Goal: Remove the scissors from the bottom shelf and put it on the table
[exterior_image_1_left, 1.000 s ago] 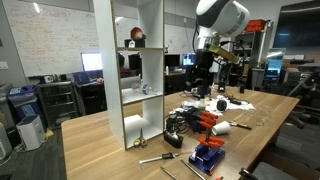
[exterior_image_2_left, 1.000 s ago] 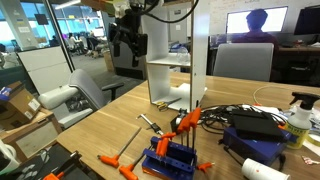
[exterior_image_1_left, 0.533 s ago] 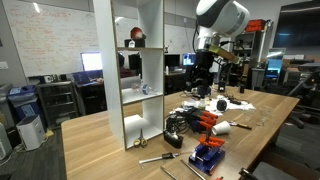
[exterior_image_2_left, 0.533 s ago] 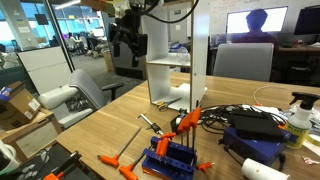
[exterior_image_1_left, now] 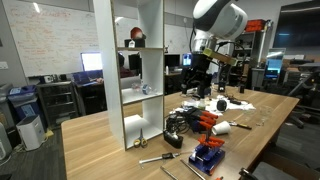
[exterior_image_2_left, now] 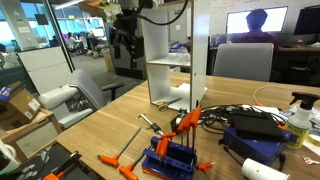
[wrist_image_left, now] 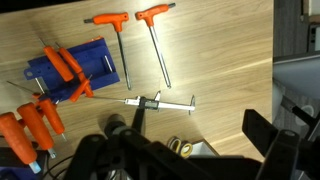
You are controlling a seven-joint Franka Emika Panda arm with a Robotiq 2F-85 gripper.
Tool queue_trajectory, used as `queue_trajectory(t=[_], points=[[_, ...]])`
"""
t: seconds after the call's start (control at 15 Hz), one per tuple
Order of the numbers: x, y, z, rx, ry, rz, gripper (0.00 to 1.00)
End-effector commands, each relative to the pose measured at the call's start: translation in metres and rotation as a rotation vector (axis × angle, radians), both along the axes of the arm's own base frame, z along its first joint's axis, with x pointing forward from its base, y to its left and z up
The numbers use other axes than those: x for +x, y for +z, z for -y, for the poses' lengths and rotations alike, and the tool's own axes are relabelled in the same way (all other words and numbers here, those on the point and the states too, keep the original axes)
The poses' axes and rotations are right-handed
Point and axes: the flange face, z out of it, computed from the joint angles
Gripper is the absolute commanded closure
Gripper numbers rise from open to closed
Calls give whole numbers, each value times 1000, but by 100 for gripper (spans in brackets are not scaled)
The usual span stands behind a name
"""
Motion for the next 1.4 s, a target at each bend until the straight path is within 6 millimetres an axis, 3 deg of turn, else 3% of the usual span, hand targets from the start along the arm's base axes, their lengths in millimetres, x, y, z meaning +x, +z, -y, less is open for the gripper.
queue_trajectory(t=[0.0,0.4,0.67,0.93,1.33], points=[[-8,2,-25,-37,-121,80,0],[-12,-14,-84,-112,-303,216,0],[1,-51,-114,-190,-344,273,0],[23,-93,-127,-269,-365,310,0],[66,-148,-121,-369,-371,330,0]])
